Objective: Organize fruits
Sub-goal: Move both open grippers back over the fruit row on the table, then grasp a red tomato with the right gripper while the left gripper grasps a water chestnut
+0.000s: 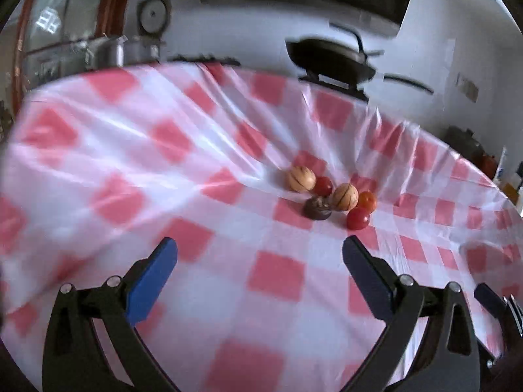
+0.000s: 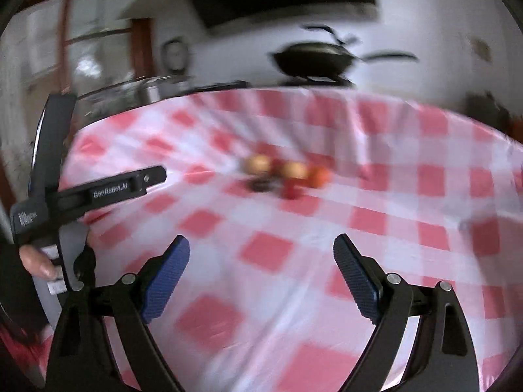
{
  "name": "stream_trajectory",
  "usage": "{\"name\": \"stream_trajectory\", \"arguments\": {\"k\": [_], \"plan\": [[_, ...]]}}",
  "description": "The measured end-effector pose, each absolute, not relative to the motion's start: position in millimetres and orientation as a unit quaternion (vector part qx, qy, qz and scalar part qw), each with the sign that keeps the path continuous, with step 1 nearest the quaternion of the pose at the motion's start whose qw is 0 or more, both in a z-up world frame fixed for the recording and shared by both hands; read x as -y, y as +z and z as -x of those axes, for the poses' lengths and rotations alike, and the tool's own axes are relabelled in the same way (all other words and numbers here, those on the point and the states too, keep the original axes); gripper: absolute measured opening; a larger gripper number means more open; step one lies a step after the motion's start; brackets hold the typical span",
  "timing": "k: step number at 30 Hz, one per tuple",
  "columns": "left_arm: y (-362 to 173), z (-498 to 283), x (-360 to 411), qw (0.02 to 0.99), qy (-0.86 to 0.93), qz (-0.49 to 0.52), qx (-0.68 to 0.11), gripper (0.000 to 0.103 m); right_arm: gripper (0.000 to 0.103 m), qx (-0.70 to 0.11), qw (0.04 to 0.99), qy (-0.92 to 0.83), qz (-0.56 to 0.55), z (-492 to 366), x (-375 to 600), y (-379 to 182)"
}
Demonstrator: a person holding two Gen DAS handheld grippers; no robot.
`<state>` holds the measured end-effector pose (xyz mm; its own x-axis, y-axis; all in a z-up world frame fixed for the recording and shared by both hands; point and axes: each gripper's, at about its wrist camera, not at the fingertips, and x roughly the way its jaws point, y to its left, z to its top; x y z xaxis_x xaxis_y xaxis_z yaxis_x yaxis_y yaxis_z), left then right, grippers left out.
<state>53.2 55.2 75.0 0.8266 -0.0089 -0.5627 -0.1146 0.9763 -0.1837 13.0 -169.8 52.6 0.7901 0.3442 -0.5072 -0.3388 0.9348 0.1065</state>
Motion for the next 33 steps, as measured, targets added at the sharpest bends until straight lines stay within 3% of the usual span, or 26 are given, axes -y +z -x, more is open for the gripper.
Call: {"name": "stream_trajectory", "arguments": {"k": [11, 18, 24, 27, 29, 33], "plan": [[57.6, -153.0, -18.5, 0.944, 0.011, 0.114, -0.311, 0.101, 0.087, -0.288, 0.944, 0.139, -0.086, -45.9, 224.9, 27.1], [40.8, -165.2, -42.8, 0.933, -0.03, 0.154, -0.324, 0.101, 0.087, -0.321, 0.926, 0.133, -0.146, -55.1, 238.5, 17.2], [33.5, -166.7, -81.6, 0.917, 0.0, 0.231, -0.324, 0.101, 0.087, -0.339, 0.927, 0.142, -0.079, -99.6, 196.6, 17.6], [27.9, -167.6, -93.6, 0.907, 0.01, 0.258, -0.332, 0.101, 0.079, -0.375, 0.912, 0.149, -0.066, -139.9, 170.2, 9.8], [27.2, -167.5, -98.1, 0.906, 0.017, 0.262, -0.332, 0.101, 0.068, -0.402, 0.903, 0.141, -0.049, -167.5, 152.9, 2.1], [24.6, -169.3, -100.0, 0.903, 0.017, 0.266, -0.337, 0.101, 0.068, -0.41, 0.901, 0.14, -0.02, -201.9, 129.4, 2.2]]}}
